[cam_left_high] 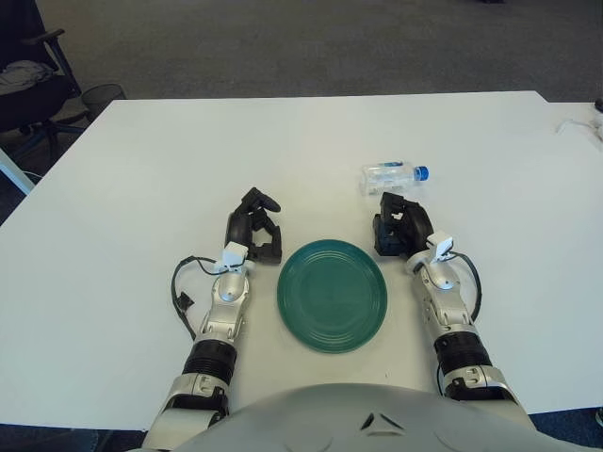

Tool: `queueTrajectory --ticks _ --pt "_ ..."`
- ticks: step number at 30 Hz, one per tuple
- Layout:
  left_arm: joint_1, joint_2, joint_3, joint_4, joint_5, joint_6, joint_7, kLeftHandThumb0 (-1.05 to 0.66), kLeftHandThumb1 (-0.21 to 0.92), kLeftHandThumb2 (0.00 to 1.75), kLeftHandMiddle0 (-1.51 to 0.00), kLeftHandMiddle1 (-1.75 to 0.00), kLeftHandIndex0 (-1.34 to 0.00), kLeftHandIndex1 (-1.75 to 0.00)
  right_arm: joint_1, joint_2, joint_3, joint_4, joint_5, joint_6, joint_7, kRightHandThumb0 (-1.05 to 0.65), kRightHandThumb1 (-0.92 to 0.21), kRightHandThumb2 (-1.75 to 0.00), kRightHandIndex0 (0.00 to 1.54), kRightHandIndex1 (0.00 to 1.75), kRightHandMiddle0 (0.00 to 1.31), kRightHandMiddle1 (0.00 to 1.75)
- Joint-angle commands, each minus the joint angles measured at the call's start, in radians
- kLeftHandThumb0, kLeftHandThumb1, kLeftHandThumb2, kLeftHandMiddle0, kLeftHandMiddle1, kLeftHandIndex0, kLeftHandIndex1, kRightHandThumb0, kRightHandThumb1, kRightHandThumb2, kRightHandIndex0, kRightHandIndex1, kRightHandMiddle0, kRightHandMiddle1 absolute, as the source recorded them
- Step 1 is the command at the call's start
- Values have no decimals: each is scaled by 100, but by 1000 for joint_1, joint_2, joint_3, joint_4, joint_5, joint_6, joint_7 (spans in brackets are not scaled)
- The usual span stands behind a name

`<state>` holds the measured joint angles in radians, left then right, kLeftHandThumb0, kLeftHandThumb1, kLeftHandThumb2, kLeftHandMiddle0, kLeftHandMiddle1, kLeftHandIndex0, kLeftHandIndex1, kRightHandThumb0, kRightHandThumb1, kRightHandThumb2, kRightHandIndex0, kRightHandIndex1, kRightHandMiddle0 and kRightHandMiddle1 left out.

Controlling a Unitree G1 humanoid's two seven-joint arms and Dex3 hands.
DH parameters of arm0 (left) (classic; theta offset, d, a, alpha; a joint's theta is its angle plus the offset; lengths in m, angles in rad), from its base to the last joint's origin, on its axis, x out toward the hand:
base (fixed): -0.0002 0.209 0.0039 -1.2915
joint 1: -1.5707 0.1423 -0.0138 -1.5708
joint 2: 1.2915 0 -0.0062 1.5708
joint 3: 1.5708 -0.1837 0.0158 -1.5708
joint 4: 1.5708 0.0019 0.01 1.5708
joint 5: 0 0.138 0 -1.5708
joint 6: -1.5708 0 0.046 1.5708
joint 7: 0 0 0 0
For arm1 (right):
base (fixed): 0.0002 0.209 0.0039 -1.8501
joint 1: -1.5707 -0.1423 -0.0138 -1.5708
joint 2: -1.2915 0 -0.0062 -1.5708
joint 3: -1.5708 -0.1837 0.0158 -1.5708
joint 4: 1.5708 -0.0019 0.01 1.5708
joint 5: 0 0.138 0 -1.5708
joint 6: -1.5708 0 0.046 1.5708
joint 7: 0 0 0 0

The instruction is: Put the bottle into the plate.

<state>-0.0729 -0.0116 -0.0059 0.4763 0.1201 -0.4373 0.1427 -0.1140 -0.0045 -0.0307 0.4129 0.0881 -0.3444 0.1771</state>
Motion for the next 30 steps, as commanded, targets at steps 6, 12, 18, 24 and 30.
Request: queueTrajectory --ticks 6,12,18,24,30 --pt "40 8 9 44 5 37 12 0 -7 174 -90 -170 -68 -175 35 -16 -20 -11 10 -24 4 -4 -20 -144 133 175 113 175" --pt "34 8 11 68 6 22 14 0 -7 174 -90 -170 -69 -175 36 -16 -20 -10 10 -25 5 -4 -20 -144 133 175 113 175" --pt "29 11 10 73 13 30 20 0 -7 174 -90 -169 -69 -175 29 -17 -22 -2 10 -25 5 -4 -19 -145 133 175 113 175" --pt "26 10 11 81 17 32 28 0 -7 174 -90 -169 -69 -175 -63 -54 -62 -405 65 -28 -17 -6 -21 -143 133 175 113 175" --pt "22 5 12 96 8 14 21 0 -7 174 -90 -169 -69 -175 -110 -68 -83 -384 13 -124 -39 -8 -23 -140 131 175 111 175"
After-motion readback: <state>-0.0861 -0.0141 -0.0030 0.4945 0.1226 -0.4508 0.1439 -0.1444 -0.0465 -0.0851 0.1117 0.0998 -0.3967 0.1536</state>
